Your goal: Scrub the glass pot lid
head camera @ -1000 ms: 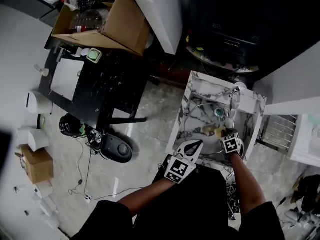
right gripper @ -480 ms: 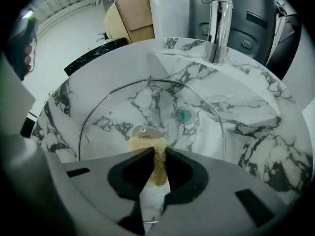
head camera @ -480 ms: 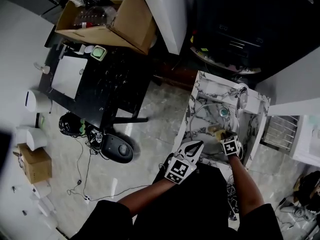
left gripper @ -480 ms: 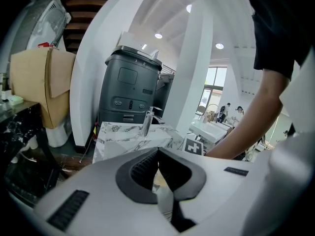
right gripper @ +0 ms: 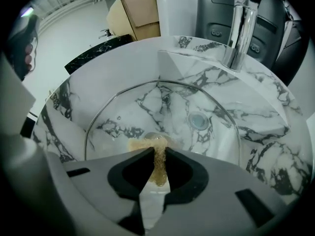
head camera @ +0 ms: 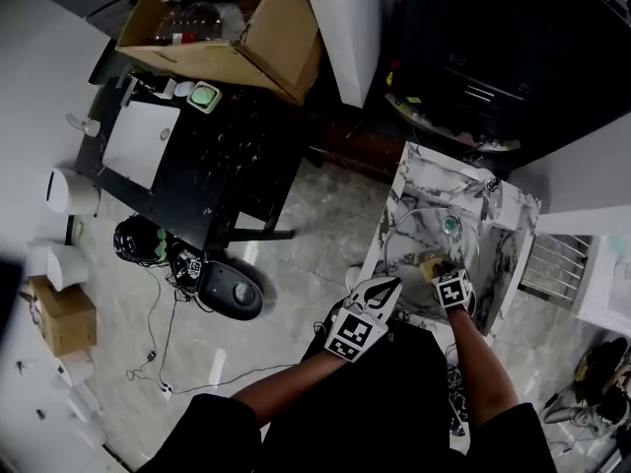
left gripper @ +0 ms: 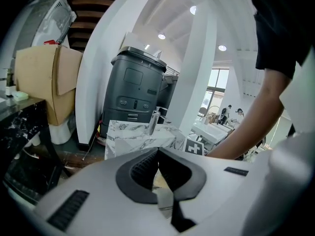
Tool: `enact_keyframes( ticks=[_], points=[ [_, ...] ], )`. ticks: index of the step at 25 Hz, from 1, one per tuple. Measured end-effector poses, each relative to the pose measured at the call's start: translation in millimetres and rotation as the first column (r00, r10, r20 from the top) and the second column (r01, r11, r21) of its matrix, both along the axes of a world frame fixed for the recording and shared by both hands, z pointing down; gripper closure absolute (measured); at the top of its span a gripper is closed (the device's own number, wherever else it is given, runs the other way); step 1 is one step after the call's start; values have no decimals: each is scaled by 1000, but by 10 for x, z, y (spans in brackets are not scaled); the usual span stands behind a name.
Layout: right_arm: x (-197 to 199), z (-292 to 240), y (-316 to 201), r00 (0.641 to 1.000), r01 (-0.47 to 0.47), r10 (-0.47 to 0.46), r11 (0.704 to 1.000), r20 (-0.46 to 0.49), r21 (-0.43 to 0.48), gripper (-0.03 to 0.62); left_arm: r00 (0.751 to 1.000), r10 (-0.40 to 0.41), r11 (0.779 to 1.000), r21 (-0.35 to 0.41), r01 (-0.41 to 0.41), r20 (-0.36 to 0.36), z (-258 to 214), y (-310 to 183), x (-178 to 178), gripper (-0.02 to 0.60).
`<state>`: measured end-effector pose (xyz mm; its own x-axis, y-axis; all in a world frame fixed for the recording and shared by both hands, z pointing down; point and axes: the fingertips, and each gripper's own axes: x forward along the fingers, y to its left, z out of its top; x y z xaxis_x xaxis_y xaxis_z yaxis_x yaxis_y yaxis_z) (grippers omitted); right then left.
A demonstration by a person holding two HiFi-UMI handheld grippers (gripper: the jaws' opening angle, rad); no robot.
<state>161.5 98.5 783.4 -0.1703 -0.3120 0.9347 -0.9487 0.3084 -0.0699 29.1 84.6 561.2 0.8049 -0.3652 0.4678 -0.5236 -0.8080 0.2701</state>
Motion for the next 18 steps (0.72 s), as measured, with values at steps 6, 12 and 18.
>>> enact_keyframes(
  ticks=[6, 12, 18],
  points=[
    [-196, 12, -65, 1000, -2, 2, 1000, -1, -8, 530, 1000, 9, 1000, -5, -9, -21, -17, -85, -123, 565],
    [-387, 7, -162, 1000, -3, 3, 1000, -2, -9, 530, 999, 35, 999, -4, -35, -36, -18, -180, -228, 565],
    [-543, 4, -248, 999, -33, 33, 999, -5, -5, 530, 998, 26, 1000, -4, -26, -51, -26, -370, -400, 566]
  ],
)
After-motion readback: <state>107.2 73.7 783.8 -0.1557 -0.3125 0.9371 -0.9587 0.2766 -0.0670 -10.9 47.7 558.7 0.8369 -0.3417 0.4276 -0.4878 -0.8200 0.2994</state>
